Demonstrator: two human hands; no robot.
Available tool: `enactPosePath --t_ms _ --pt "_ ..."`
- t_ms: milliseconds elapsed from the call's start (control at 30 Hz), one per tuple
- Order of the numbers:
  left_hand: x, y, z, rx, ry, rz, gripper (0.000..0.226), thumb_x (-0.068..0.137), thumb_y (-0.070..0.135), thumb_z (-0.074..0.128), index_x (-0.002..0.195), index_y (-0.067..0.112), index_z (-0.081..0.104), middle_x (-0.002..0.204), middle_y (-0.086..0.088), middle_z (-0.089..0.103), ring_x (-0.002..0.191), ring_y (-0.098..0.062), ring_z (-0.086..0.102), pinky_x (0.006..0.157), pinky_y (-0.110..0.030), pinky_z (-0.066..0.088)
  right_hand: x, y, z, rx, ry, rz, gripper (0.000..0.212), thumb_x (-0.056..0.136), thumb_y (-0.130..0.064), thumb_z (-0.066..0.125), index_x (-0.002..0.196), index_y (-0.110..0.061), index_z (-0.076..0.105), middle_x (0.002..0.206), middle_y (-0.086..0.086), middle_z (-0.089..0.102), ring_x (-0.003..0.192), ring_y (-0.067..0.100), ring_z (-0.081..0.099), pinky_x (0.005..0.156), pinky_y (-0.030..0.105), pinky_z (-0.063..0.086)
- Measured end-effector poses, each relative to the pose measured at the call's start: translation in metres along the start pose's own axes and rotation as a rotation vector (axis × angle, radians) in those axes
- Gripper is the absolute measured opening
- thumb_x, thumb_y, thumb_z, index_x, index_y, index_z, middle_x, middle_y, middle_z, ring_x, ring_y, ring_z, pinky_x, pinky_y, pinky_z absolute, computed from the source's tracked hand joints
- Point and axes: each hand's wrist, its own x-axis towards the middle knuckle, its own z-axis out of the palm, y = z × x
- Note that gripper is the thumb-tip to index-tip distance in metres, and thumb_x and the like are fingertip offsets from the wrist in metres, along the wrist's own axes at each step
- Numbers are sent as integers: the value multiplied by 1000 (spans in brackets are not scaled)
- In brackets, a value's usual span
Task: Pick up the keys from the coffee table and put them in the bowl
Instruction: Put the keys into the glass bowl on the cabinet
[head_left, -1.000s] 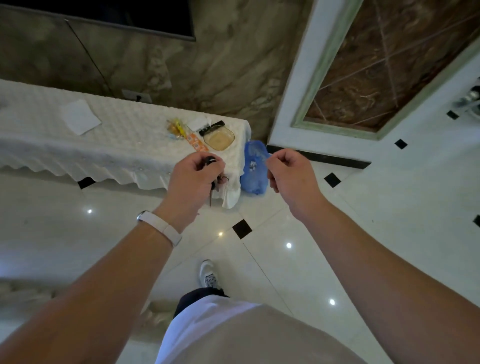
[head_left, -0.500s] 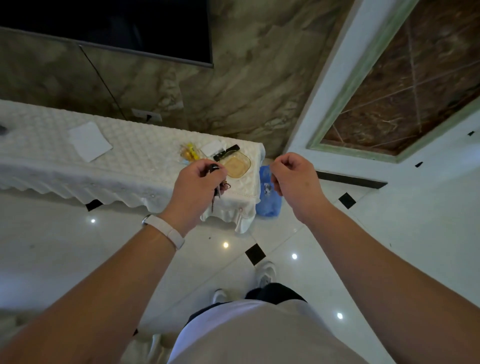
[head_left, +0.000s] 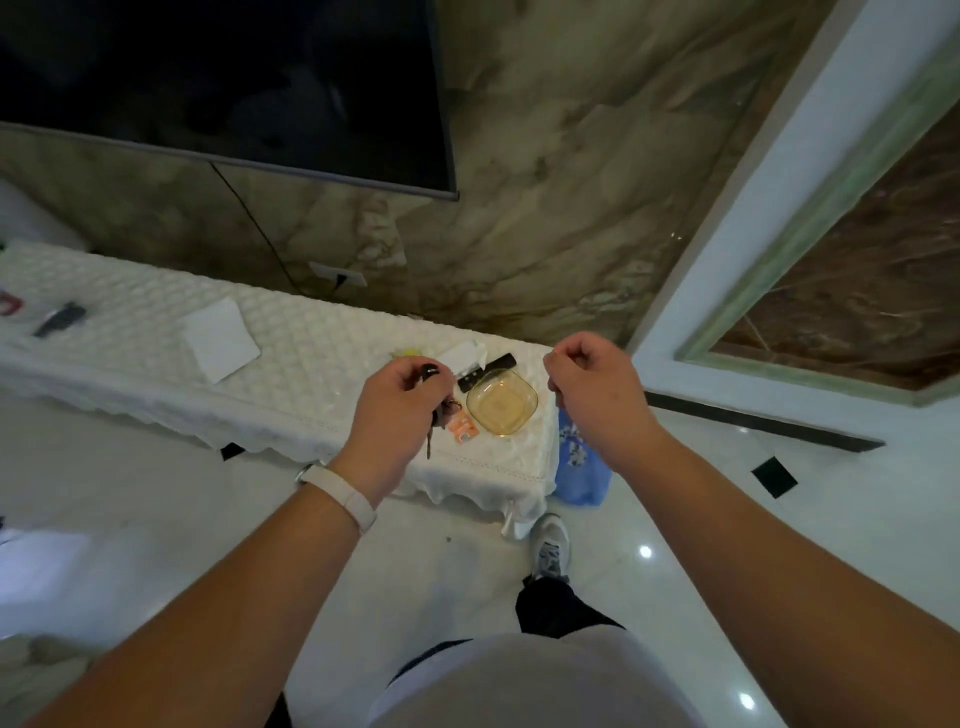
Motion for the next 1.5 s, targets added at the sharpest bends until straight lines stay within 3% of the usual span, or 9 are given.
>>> enactPosePath --t_ms 200,467,733,800,900,1033,1133,1400,1500 --pt "59 8 45 17 39 -59 8 87 13 63 80 13 68 63 -7 65 63 -26 61 61 -36 51 88 7 -8 -48 -98 18 8 87 -18 60 84 -11 63 81 20 66 60 15 54 57 33 50" --pt "135 -25 67 1 72 -201 6 84 11 63 82 8 68 61 -5 65 62 -23 61 60 -35 48 161 59 18 -98 -182 139 8 86 -10 58 78 -12 61 64 1 56 57 14 52 50 27 44" --pt "233 -126 105 180 -36 -249 5 85 16 66 82 12 69 64 -6 68 66 -29 68 60 -37 55 253 156 69 -220 -200 182 7 85 -12 57 82 -7 60 64 2 55 53 12 46 52 29 37" --pt "252 -158 113 212 -61 -287 4 84 18 68 83 14 68 67 -7 69 63 -24 68 57 -33 56 268 185 82 -235 -211 209 7 84 -12 58 80 -7 60 62 1 54 52 12 46 51 29 37" --pt "273 -200 121 232 -101 -350 6 84 17 69 84 12 66 67 -6 63 52 -13 60 53 -28 49 281 225 98 -250 -238 265 4 82 -14 58 78 -13 60 63 1 58 55 16 52 54 33 43" --pt "304 -261 128 254 -99 -438 11 80 19 70 80 11 63 66 -6 57 50 -13 52 47 -23 41 291 280 124 -281 -283 314 8 80 -11 58 82 -18 62 71 -3 60 61 13 54 56 28 43" --pt "320 -292 139 356 -146 -427 9 82 20 67 84 13 63 68 -5 60 51 -12 53 41 -21 38 299 312 141 -316 -317 313 14 81 -8 57 89 -18 61 78 -3 59 66 13 55 56 27 42" --pt "350 -340 169 731 -275 -190 17 79 26 68 91 17 60 83 -1 60 72 -19 56 50 -23 36 316 366 164 -465 -367 210 30 82 -4 55 110 -13 60 101 1 55 85 13 50 64 20 32" --pt "352 -353 170 761 -297 -133 21 80 34 69 86 20 54 82 -4 60 72 -23 56 49 -27 31 315 374 165 -493 -368 171 28 81 -4 56 107 -13 60 96 2 55 85 17 52 64 21 32"
